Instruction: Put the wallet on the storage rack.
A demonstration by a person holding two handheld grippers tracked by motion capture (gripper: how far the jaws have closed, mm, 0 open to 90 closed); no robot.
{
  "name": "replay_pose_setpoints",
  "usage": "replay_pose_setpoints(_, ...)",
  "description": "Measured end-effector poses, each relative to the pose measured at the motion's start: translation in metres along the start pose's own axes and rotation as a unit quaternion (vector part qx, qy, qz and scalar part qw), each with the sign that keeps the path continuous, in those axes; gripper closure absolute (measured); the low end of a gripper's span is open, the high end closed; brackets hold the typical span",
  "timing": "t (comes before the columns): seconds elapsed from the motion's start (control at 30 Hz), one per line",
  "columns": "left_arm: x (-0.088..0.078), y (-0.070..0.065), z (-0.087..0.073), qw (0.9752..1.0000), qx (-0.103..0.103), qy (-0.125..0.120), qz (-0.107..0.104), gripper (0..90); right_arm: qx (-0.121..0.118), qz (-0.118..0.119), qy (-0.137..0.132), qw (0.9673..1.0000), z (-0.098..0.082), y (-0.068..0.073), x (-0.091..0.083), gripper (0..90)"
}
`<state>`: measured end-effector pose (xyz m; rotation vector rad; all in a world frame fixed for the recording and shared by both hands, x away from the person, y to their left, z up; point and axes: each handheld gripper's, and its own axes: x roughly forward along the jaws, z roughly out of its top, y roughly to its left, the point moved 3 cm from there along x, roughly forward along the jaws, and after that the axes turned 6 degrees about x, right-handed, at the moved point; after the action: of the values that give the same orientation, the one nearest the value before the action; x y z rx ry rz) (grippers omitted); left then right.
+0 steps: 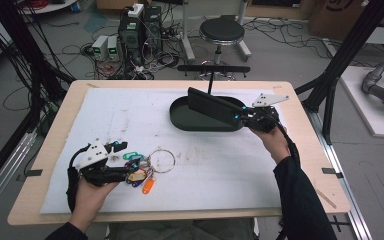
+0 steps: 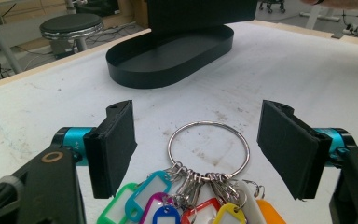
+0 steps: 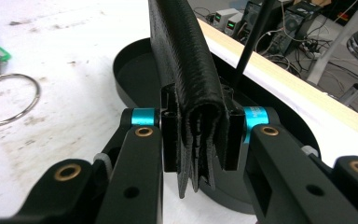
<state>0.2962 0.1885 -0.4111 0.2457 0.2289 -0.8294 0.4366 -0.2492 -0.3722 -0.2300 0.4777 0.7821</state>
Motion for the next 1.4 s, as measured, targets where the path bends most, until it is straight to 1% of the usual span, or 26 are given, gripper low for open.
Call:
replay_pose_setpoints(0.2,0.0,0.002,-0.001,1.0,-0.001,-0.001,0.003,27.7,0.005,-0.012,0.004,0.9999,0.002,-0.006,0.011,76.0)
replay_pose_setpoints(0.37,0.0,0.003,-0.001,1.0,-0.001,-0.002,0.002,27.7,0.019,-0.019,0.0,0.9996,0.001,-0.011,0.019,76.1)
replay_pose_setpoints(0.47,0.001,0.002,-0.001,1.0,-0.001,-0.002,0.003,27.7,0.018,-0.021,0.004,0.9996,0.002,-0.013,0.024,76.1)
replay_pose_setpoints(0.67,0.002,0.001,-0.001,1.0,0.003,-0.001,0.001,27.7,0.02,-0.016,-0.004,0.9997,0.005,-0.013,0.034,76.1)
replay_pose_setpoints(0.73,0.003,0.001,-0.001,1.0,0.005,0.0,0.001,27.7,0.021,-0.015,0.002,0.9997,0.006,-0.013,0.039,76.0)
replay_pose_setpoints(0.8,0.002,0.0,-0.001,1.0,0.006,-0.002,0.001,27.7,0.015,-0.018,0.004,0.9997,0.005,-0.013,0.045,76.0)
replay_pose_setpoints(0.83,0.002,0.0,-0.001,1.0,0.006,-0.002,0.0,27.7,0.019,-0.018,0.005,0.9996,0.004,-0.013,0.048,76.0)
replay_pose_setpoints(1.0,0.002,0.001,-0.002,1.0,0.004,-0.002,0.0,27.7,0.026,-0.017,0.005,0.9995,-0.001,-0.019,0.06,76.0)
replay_pose_setpoints(1.07,0.001,0.001,-0.002,1.0,0.005,-0.003,0.003,27.7,0.031,-0.007,0.006,0.9995,-0.004,-0.022,0.065,75.9)
replay_pose_setpoints(1.13,0.0,0.001,-0.002,1.0,0.006,-0.002,0.003,27.7,0.036,-0.002,0.01,0.9993,-0.007,-0.024,0.068,75.9)
replay_pose_setpoints(1.2,-0.001,0.001,-0.003,1.0,0.007,-0.001,0.004,27.7,0.031,-0.006,0.017,0.9994,-0.01,-0.027,0.071,75.8)
replay_pose_setpoints(1.3,-0.002,0.002,-0.004,1.0,0.006,-0.001,0.005,27.7,0.041,0.0,0.015,0.999,-0.013,-0.03,0.072,75.6)
replay_pose_setpoints(1.4,-0.003,0.001,-0.004,1.0,0.006,0.0,0.006,27.7,0.04,0.003,0.016,0.9991,-0.015,-0.033,0.073,75.1)
